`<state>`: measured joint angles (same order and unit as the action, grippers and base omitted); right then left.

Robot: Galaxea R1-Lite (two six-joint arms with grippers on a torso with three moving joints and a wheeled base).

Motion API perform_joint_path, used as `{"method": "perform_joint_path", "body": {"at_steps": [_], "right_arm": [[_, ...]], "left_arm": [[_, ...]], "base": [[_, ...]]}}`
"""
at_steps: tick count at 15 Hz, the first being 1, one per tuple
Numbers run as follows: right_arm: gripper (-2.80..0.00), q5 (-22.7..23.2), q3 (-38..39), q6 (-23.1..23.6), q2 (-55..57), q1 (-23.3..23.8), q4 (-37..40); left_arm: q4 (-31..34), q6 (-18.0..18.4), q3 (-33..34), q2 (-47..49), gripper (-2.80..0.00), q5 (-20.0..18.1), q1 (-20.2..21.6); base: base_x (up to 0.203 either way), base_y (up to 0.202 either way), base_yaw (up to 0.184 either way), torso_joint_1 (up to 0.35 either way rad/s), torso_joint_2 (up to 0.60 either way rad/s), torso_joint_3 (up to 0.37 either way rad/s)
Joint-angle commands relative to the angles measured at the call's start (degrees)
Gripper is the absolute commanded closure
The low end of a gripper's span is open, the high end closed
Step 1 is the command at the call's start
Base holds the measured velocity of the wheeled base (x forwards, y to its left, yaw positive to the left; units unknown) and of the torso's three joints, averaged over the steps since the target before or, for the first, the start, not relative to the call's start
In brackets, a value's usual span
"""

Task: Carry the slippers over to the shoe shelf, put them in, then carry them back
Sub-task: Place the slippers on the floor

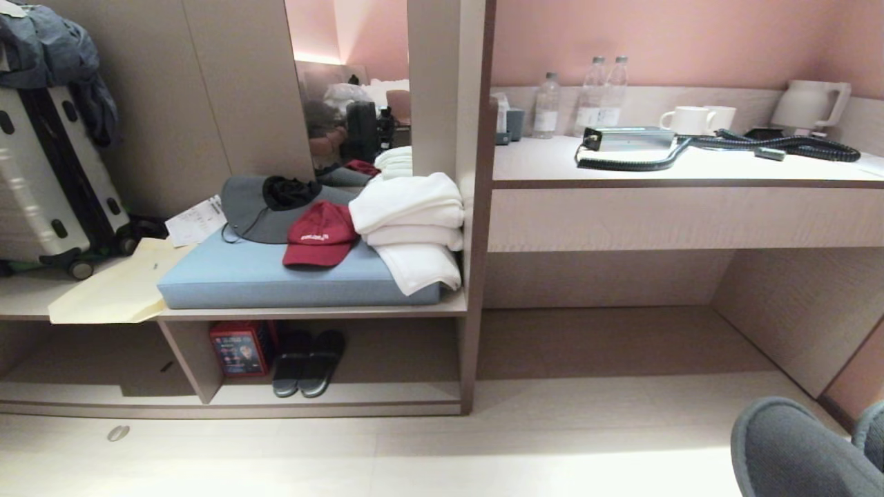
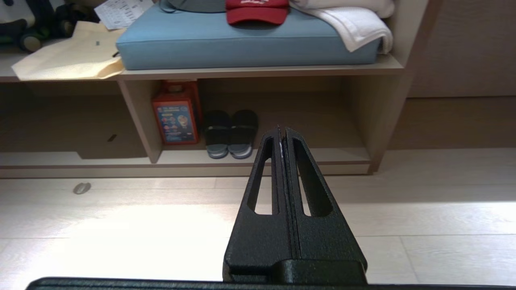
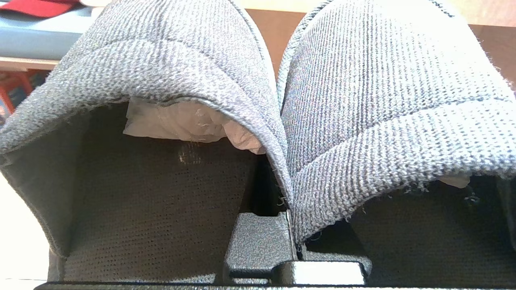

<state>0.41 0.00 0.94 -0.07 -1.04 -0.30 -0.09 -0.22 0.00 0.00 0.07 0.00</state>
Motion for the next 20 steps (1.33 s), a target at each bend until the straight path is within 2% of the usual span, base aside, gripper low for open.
{"method": "perform_joint_path", "body": {"at_steps": [1,20], "right_arm": [[0.00,0.02,0.09,0.03,0.07,-0.02,-0.05],[0.00,0.02,0.09,0.03,0.07,-0.02,-0.05]], "left_arm": [[0.00,-0.04,0.00,0.09,0.00,0.01,0.00],[-0.03,-0.08,0.00,0.04,0.00,0.01,0.09]], "base": [[0.000,-0.195,0.001,0.002,0.00,0.002],[0.000,-0.197,0.002,0.002,0.00,0.002]]}}
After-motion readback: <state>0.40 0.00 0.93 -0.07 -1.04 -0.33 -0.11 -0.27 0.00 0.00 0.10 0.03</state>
